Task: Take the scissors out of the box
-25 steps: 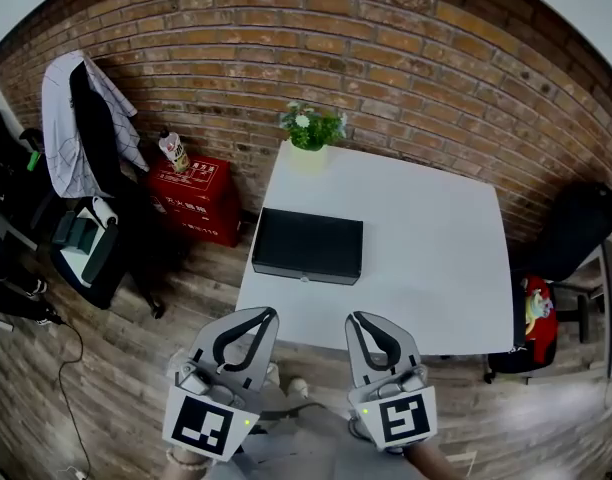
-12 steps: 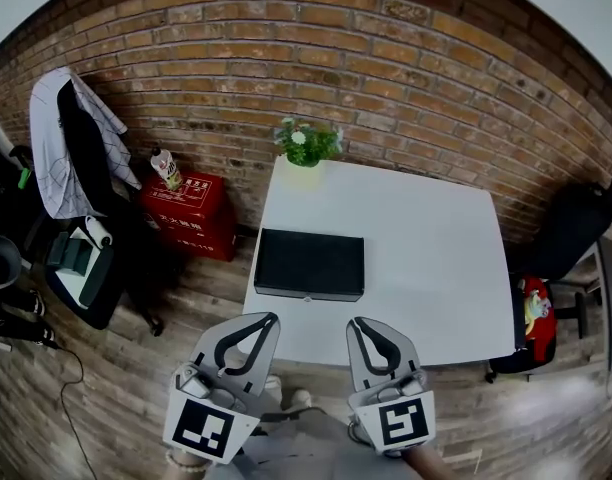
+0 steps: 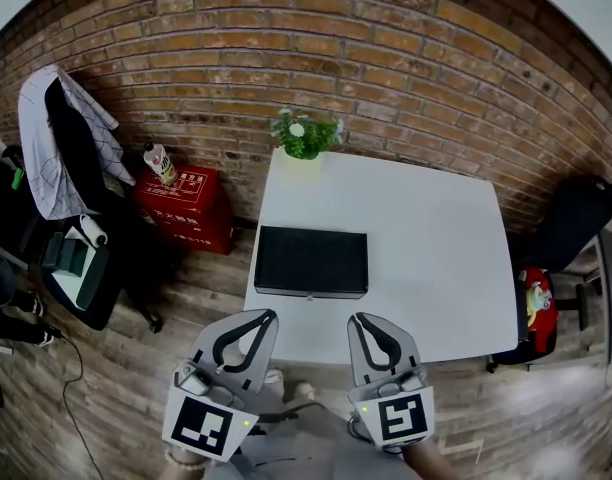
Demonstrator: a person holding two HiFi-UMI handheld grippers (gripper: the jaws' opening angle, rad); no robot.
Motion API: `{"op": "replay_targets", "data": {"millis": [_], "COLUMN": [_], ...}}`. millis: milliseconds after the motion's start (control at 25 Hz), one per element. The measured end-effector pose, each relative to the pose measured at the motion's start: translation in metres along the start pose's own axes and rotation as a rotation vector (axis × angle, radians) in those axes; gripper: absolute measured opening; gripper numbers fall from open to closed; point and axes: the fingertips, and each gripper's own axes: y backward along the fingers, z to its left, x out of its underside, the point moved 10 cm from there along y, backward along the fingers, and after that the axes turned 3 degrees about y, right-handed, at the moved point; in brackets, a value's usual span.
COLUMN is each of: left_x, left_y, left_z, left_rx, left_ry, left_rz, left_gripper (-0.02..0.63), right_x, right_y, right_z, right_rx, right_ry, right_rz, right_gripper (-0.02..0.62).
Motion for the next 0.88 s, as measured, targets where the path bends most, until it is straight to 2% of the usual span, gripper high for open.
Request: {"op": "replay_targets", "data": {"millis": [160,280,480,880], "left_x": [0.008,0.015,0.029,0.054], "left_y": [-0.006,-0.012,-0.017,-0.024], "left_z": [0.007,0.013,0.017,0.029], "left_rx": [0.009,0.016,0.003,0.004], "left_ry": [0.018,0.024,0.087,0.095], "left_rz": [0.015,0.030,0.056,0.107], "left_gripper": [0.014,0.014,0.014,0.014], "right_x": [0.009,0.016,0.031,0.064], "right_y": [-0.010,-0.019,-0.034,-0.063], "right_z": [-0.001,-0.002,0.000,0.008], "right_rx": [0.009,0.022,0.018,0.018], "right_ry": [-0.034,-0.019,-0.004,-0.051], "right_rz": [0.019,0.037,0.062,0.095], "right_gripper": [0.046,0.047,0.046,0.048]}}
